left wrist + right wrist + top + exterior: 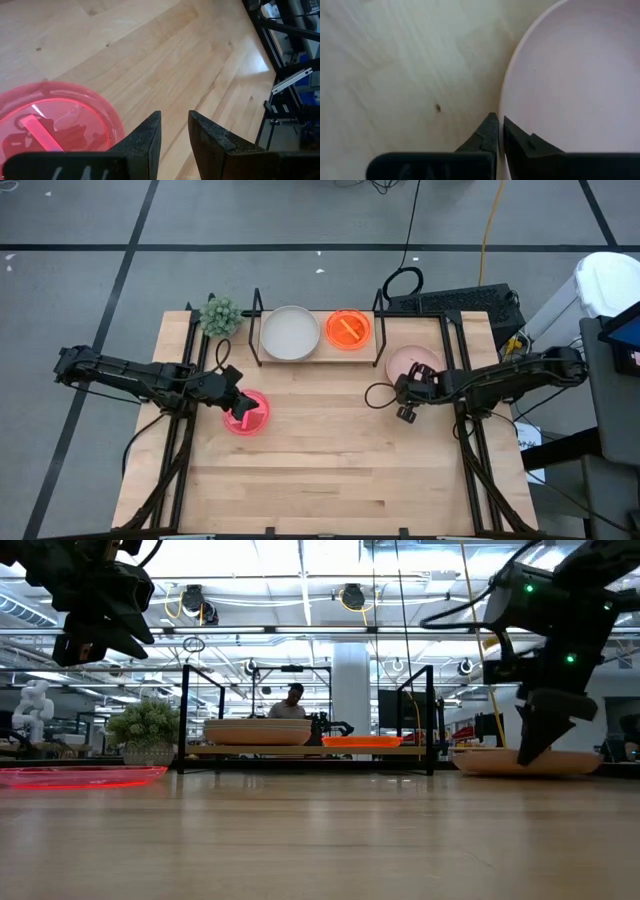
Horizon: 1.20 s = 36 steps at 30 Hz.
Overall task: Place and stack plates onto a shelf
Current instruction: Stack the pink plate on the gray plate on the shelf
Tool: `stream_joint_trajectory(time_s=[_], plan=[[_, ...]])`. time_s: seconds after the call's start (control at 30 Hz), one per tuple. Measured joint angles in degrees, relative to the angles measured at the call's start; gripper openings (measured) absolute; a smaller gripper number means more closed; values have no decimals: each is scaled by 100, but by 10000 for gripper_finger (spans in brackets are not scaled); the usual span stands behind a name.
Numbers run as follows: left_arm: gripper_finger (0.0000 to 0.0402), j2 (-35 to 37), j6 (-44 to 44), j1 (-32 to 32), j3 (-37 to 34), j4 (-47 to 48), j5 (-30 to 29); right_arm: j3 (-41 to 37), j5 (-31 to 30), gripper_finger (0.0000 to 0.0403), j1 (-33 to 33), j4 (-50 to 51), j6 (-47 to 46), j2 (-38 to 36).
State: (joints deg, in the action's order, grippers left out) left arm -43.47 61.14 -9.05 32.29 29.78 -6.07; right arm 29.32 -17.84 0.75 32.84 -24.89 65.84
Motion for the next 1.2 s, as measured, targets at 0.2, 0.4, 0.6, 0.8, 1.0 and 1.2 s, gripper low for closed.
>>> stream_joint_trajectory(time_s=[0.2, 0.4, 0.6, 0.8, 1.0, 1.2], plan=[[101, -2, -73, -1, 2, 3, 0, 506, -174, 1, -2, 718, -190, -1], [101, -2, -193, -1, 2, 11, -3, 962, -320, 1, -2, 1440, -412, -1], [101, -2, -214, 2, 2, 15, -4, 1392, -551, 1, -2, 1897, -460, -1], [101, -2, -249, 2, 2, 21, -9, 1951, -933, 0, -2, 2687, -627, -1], [101, -2, -313, 2, 2, 33, -59, 2549, -1159, 0, -2, 3373, -695, -1], [101, -2, -364, 2, 2, 50, -63, 3210, -1365, 0, -4, 3927, -884, -1]])
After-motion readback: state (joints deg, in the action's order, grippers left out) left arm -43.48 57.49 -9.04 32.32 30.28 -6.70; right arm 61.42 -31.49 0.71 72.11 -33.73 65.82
